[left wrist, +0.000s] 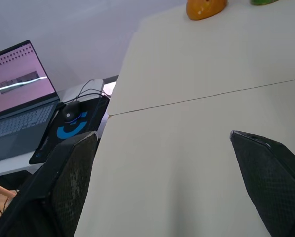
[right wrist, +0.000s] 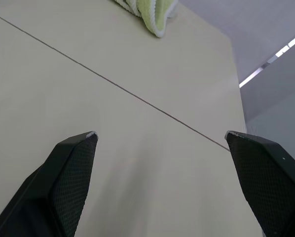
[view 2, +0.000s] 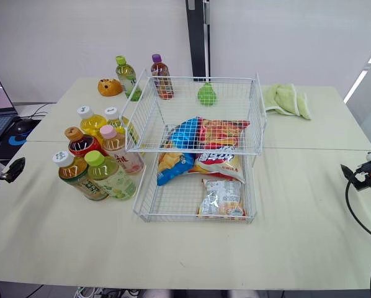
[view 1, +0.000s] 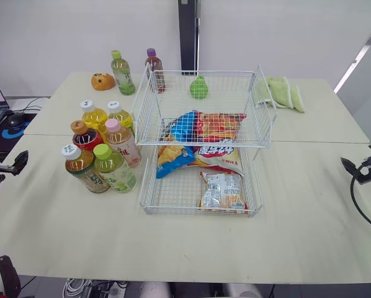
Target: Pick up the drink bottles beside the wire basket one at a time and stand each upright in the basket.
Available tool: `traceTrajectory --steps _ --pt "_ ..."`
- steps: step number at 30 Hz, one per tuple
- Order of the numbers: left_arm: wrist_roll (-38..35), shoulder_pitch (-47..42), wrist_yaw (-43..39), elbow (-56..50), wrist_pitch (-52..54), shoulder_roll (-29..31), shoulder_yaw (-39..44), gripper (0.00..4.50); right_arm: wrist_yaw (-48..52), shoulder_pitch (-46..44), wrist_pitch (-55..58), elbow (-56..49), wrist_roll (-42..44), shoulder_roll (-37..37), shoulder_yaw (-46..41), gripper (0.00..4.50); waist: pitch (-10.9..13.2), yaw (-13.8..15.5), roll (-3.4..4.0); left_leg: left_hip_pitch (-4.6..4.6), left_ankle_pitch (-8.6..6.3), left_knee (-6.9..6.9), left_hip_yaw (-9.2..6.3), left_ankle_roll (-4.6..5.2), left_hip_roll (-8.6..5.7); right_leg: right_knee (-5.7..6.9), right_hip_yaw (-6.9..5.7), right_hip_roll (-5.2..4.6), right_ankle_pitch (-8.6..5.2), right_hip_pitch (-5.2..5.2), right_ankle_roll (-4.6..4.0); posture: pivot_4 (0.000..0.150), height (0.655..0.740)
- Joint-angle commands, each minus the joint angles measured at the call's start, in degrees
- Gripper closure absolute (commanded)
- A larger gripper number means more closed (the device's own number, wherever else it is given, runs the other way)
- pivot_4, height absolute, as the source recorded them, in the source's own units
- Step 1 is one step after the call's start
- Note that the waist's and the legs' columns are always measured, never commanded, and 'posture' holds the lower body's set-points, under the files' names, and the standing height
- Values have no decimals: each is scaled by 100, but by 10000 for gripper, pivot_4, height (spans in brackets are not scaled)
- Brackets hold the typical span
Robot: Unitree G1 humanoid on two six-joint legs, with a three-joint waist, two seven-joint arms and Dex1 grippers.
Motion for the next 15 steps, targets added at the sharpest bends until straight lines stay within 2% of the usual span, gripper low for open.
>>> traceTrajectory --steps 1,4,6,8,11,15 --pt "-347 -125 -505 37 277 64 232 0 869 -108 594 -1455 861 -274 -334 515 2 -11 3 0 0 0 -1 0 0 0 0 0 0 0 0 1500 7400" --pt "-361 -202 -459 99 225 28 237 0 1084 109 2020 -3618 1845 -219 -419 515 3 -38 5 0 0 0 -6 0 2 6 0 2 0 -2 0 1500 7400" --pt "-377 -264 -509 146 263 -68 215 0 1010 296 3203 -5352 2705 -320 -370 515 2 -18 6 -4 0 0 -17 0 2 8 -4 3 0 -1 0 1500 7400" --pt "-349 -306 -491 186 255 -178 172 0 752 255 4224 -6655 3584 -435 -348 515 3 8 6 -10 0 0 -26 0 2 7 -10 3 -1 -1 1 1500 7400" --pt "-331 -351 -504 204 250 -295 146 0 252 44 5173 -7687 4540 -436 -341 515 -7 51 -13 -21 -1 7 -37 1 1 3 -20 2 -1 -1 0 1500 7400" --pt "-326 -417 -536 179 276 -466 116 0 -525 -547 5943 -8775 5975 -138 142 515 -12 84 -40 -32 -2 14 -51 5 -1 0 -34 -3 0 0 -2 1500 7400"
